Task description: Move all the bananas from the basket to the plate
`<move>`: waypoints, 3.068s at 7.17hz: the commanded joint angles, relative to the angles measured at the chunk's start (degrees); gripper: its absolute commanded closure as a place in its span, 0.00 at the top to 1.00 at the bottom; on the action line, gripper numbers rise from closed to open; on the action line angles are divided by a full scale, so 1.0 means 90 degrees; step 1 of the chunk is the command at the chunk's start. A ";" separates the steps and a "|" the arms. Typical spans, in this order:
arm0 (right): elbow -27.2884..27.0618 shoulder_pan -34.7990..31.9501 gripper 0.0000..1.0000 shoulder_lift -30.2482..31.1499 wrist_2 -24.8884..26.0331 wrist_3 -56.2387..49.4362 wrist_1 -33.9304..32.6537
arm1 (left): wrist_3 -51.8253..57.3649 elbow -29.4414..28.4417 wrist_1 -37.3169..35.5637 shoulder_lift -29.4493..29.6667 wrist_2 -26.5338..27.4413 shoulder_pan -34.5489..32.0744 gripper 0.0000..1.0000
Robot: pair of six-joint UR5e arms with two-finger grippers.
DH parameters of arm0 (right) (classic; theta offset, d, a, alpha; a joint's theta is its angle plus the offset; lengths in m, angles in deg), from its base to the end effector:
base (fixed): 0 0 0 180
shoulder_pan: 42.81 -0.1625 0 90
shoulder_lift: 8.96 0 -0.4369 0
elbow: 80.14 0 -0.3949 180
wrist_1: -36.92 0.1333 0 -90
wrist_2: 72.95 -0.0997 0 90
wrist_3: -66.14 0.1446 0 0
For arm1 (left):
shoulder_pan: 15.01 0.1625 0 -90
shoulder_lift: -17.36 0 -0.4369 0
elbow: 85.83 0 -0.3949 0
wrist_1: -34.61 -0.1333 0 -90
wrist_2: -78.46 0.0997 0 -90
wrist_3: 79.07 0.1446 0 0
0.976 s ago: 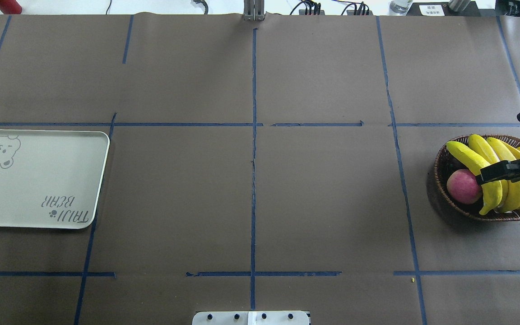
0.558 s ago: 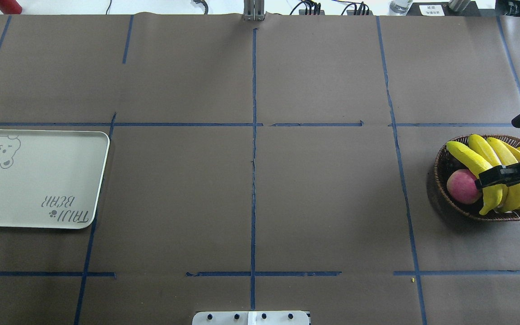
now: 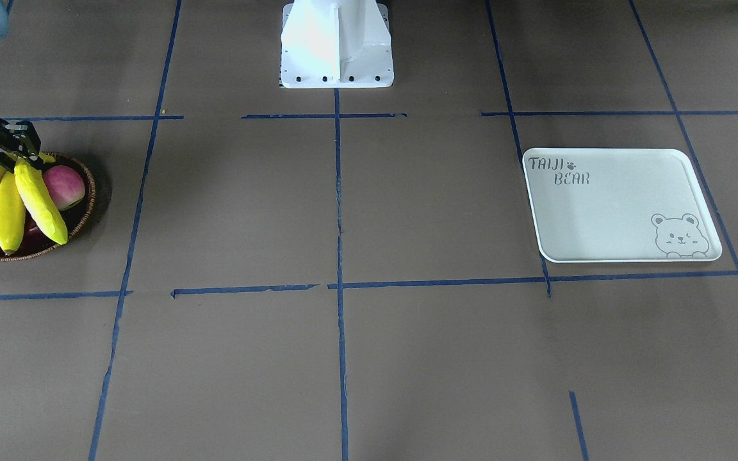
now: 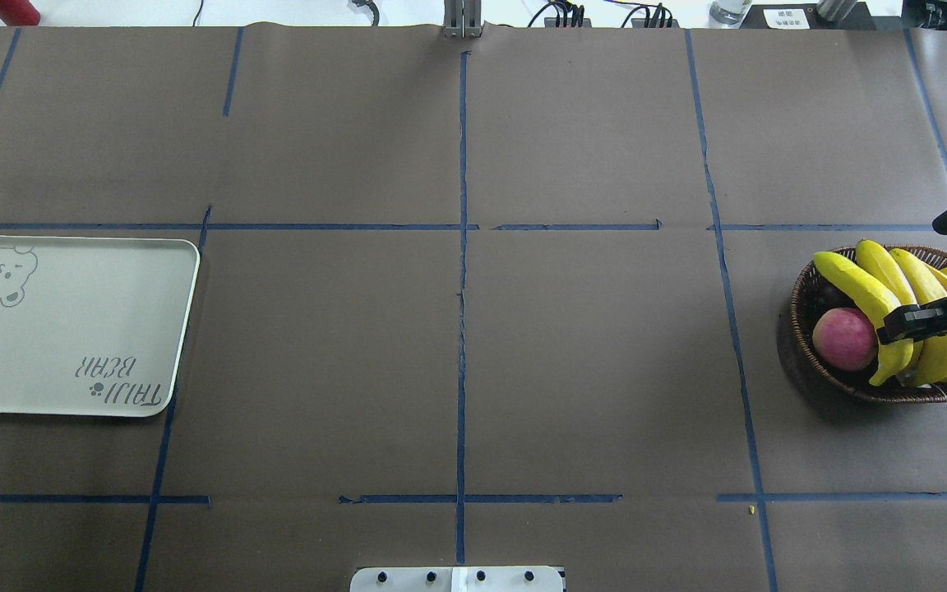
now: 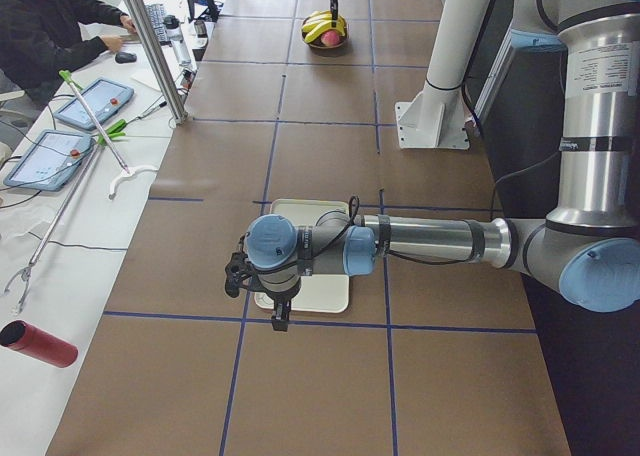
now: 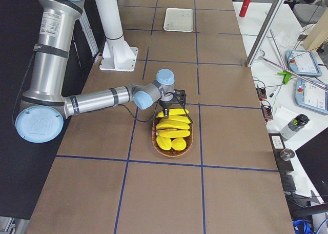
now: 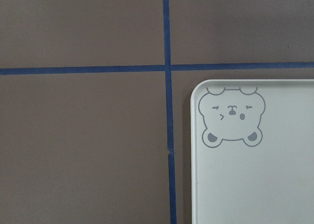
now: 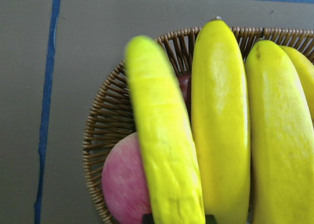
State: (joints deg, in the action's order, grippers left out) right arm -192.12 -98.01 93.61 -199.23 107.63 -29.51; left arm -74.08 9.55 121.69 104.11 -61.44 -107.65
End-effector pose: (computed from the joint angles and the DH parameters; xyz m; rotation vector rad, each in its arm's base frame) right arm -0.2128 -0.3899 0.5679 0.0571 -0.8264 -0.0722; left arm -0.0442 -0.4667 0.6785 0.0451 0.8699 0.0324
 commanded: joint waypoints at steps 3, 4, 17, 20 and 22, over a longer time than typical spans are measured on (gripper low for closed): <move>-0.0523 -0.0203 0.03 0.0281 -0.0119 -0.0030 0.0037 | -0.0017 -0.0003 0.0051 0.0000 -0.0002 0.0000 1.00; -0.0894 -0.0524 0.02 0.0409 -0.0361 -0.0030 0.0037 | -0.0027 0.0007 0.0051 0.0000 -0.0002 0.0000 1.00; -0.1005 0.3777 0.03 -0.4218 0.3530 0.5361 0.0184 | -1.2236 0.0650 0.5695 0.2844 -0.0375 0.3257 0.99; -0.1014 0.3789 0.03 -0.4394 0.3572 0.5370 0.0329 | -1.3181 0.1013 0.5588 0.3475 0.0883 0.4839 0.99; -0.0966 0.3876 0.03 -0.4395 0.3650 0.5409 0.0672 | -1.3493 0.0944 0.5179 0.3992 0.1897 0.5718 0.99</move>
State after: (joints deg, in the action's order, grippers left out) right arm -200.99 -63.60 54.16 -166.89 156.17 -24.54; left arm -194.16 18.12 169.95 137.59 -49.53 -60.95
